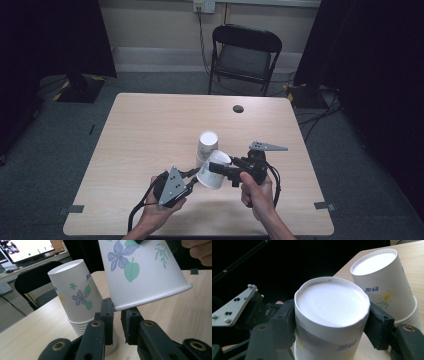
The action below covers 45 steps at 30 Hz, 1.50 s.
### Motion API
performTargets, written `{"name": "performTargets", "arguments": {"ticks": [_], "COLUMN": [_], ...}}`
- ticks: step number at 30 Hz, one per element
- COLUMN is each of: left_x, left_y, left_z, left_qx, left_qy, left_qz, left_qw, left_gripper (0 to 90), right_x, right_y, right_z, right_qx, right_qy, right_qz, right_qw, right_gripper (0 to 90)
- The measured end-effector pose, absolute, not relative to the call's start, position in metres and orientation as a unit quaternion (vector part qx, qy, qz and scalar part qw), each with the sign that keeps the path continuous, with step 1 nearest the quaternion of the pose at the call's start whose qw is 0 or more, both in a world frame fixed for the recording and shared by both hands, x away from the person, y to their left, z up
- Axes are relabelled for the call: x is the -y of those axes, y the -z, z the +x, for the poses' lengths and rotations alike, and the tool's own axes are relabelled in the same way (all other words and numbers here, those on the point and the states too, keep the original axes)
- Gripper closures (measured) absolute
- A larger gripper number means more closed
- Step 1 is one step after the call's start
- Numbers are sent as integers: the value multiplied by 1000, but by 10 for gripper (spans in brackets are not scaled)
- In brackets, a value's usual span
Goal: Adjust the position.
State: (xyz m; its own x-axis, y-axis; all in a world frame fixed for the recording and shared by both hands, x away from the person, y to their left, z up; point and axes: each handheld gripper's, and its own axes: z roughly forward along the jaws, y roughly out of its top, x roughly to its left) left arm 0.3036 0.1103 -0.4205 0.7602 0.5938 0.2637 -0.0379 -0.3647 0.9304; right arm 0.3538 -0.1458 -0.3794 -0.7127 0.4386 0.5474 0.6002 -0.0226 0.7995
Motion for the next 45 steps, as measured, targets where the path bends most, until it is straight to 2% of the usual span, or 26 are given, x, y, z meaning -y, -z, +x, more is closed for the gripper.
{"name": "performTargets", "arguments": {"ticks": [13, 17, 24, 33, 45], "left_x": [-112, -113, -114, -120, -125], "left_y": [421, 420, 420, 420, 426], "left_z": [304, 304, 306, 312, 324], "left_qx": [-188, -191, -199, -226, -260], "left_qy": [-274, -259, -230, -174, -101], "left_qz": [772, 774, 780, 785, 807], "left_qw": [542, 546, 548, 550, 520], "left_gripper": [877, 879, 879, 880, 881], "right_x": [144, 144, 146, 151, 155], "right_y": [380, 379, 378, 370, 366], "right_z": [354, 354, 354, 349, 341], "right_qx": [697, 699, 705, 718, 755], "right_qy": [611, 610, 613, 617, 591], "right_qz": [-370, -369, -354, -321, -269], "right_qw": [65, 51, 36, -16, -97], "right_gripper": [296, 232, 190, 198, 333]}}
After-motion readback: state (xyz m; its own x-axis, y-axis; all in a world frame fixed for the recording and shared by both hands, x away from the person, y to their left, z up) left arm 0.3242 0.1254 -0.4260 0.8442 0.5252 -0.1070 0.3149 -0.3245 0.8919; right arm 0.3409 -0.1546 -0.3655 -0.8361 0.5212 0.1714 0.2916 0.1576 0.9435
